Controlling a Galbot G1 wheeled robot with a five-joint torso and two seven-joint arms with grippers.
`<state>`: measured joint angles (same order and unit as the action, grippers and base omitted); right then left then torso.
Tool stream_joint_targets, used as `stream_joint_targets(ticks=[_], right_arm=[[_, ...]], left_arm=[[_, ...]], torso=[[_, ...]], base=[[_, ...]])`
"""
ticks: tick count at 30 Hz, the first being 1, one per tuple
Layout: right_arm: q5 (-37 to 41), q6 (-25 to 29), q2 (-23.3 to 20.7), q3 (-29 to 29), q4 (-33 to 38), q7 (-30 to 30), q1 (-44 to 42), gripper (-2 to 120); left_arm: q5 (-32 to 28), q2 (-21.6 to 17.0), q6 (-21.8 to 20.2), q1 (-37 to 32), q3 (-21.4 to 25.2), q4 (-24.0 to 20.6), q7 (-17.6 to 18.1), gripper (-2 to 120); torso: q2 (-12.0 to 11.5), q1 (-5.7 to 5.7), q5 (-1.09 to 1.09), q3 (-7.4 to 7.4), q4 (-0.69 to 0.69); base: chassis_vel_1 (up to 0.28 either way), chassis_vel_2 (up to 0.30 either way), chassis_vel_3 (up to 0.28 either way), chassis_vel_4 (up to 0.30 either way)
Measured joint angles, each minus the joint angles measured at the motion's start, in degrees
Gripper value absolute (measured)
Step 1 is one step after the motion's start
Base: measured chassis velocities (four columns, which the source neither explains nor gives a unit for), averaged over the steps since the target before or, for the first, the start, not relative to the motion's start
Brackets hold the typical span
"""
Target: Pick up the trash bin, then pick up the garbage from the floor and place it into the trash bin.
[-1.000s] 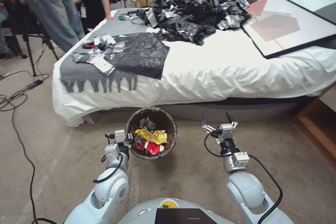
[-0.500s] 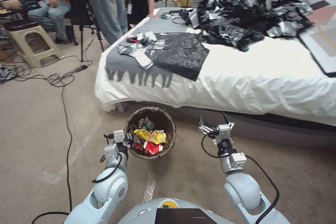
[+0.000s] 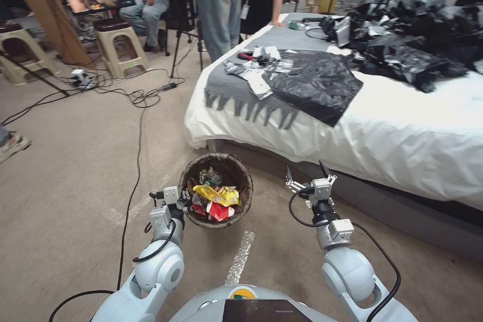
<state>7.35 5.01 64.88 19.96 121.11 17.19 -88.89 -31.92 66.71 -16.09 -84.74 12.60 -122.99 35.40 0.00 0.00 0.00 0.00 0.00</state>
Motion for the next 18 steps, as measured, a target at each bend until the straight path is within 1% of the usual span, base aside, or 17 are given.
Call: stream_joint_targets(ticks=[5, 10, 14, 18], right_arm=[[0.1, 0.0, -0.1, 0.0, -0.1, 0.0, 0.0, 100], [0.1, 0.0, -0.1, -0.3, -0.2, 0.1, 0.3, 100], [0.1, 0.0, 0.2, -0.4, -0.2, 0.1, 0.3, 100], [0.0, 0.0, 0.3, -0.4, -0.2, 0.2, 0.1, 100]], left_arm=[[-0.1, -0.1, 0.0, 0.3, 0.0, 0.1, 0.0, 4], [-0.1, -0.1, 0.0, 0.3, 0.0, 0.2, 0.0, 4], [-0.1, -0.1, 0.0, 0.3, -0.1, 0.2, 0.0, 4], [-0.1, -0.1, 0.0, 0.3, -0.1, 0.3, 0.0, 4]], torso=[[0.0, 0.0, 0.0, 0.0, -0.02], [0.0, 0.0, 0.0, 0.0, 0.01], [0.0, 0.0, 0.0, 0.0, -0.02], [0.0, 0.0, 0.0, 0.0, 0.0]], base=[[0.126, 0.143, 0.132, 0.123], [0.111, 0.114, 0.137, 0.118], [0.121, 0.123, 0.12, 0.12], [0.141, 0.129, 0.128, 0.121]])
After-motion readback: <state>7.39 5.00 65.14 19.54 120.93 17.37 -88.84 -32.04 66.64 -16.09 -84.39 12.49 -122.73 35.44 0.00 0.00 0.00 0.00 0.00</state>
